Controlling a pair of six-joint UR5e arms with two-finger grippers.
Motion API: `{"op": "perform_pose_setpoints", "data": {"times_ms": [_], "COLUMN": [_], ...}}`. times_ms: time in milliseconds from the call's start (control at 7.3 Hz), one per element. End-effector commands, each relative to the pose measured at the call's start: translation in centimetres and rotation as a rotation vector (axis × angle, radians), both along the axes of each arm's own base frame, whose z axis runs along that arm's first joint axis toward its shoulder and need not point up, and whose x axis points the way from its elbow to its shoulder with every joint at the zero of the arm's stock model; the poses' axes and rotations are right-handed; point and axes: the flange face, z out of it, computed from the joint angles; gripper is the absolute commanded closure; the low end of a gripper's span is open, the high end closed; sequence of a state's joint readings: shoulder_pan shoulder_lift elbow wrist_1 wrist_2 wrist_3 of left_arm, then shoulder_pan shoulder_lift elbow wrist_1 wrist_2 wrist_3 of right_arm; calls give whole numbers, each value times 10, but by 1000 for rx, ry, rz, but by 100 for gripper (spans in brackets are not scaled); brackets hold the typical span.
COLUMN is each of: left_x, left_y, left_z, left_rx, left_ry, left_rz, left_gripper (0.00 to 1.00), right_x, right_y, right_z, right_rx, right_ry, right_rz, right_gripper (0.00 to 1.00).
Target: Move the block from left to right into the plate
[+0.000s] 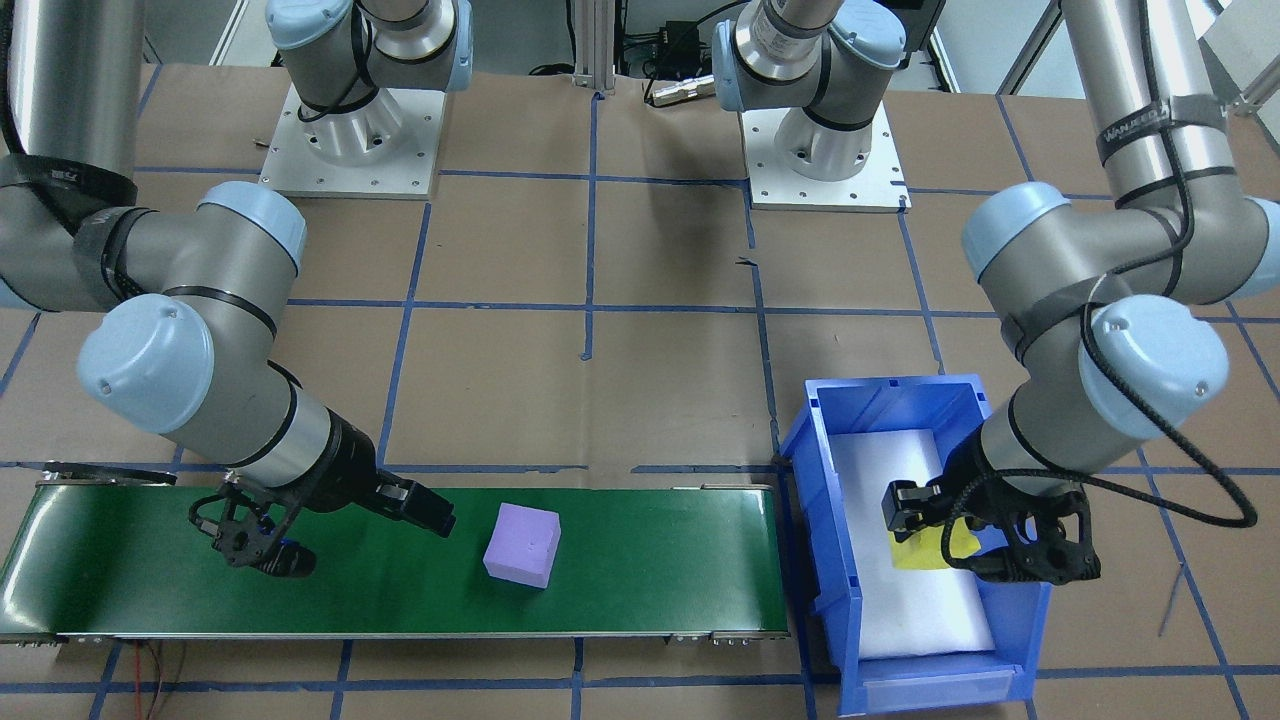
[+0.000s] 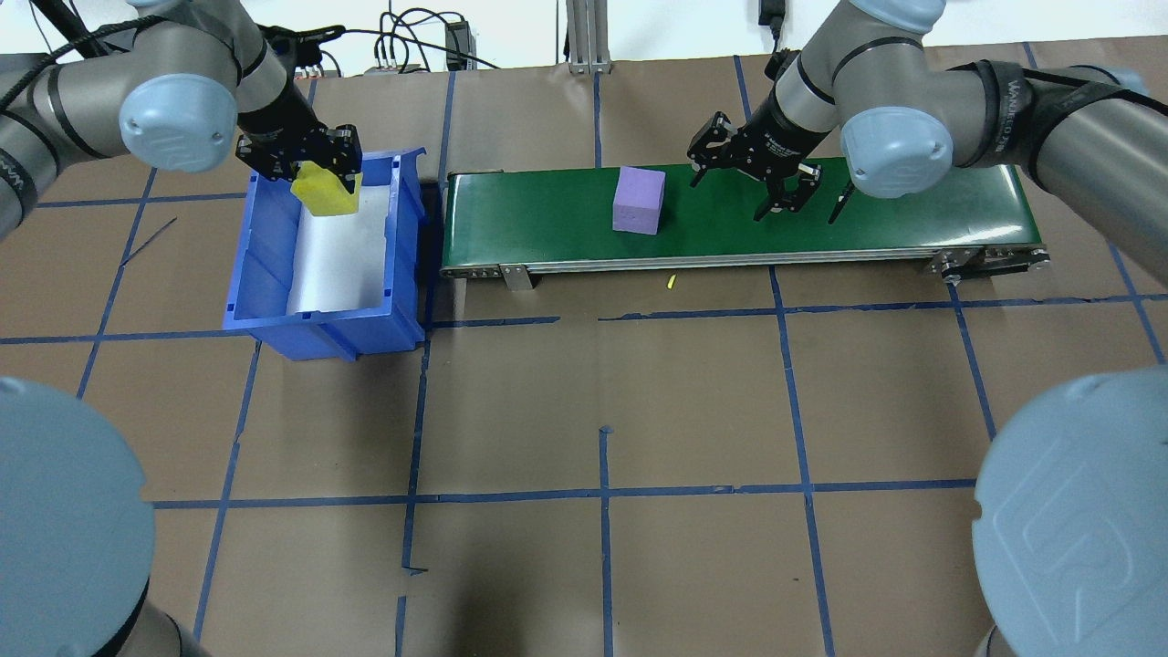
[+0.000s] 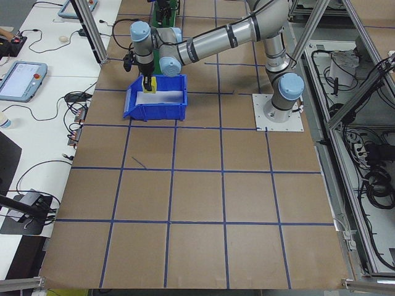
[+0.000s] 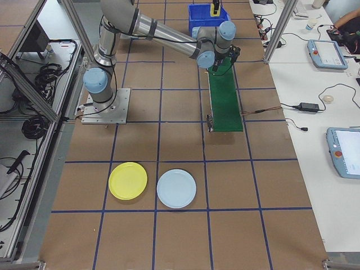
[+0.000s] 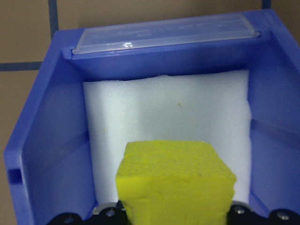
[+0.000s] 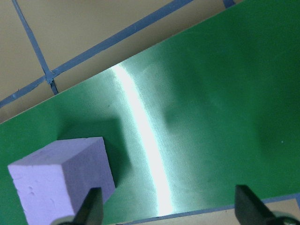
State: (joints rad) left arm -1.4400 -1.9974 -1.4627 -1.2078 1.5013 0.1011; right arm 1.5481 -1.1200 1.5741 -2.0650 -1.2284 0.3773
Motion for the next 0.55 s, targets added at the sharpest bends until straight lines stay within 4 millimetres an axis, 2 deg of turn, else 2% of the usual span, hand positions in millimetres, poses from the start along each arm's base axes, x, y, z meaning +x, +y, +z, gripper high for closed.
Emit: {"op": "perform_pose_setpoints", "data": {"times_ms": [0,137,274,411], "left_x": [-87,-126,-133,-145], "left_y": [12,17,20,24], "left_z": [37,39,32,7], "left_rx": [-58,-81,-84,-58], "left_ry": [50,48,50,44], "left_rz": [-34,-72,-83,-102], "left_gripper": [84,83,82,82], "right_x": [0,0,0,1], "right_y": [-2,-3,-2,-2], "right_z": [1,0,0,1], "right_rx": [-6,-6,-5,-12], "right_ry": [-1,-1,-1,0], "right_rz": [0,0,1,18], "right_gripper": [0,0,0,0]}}
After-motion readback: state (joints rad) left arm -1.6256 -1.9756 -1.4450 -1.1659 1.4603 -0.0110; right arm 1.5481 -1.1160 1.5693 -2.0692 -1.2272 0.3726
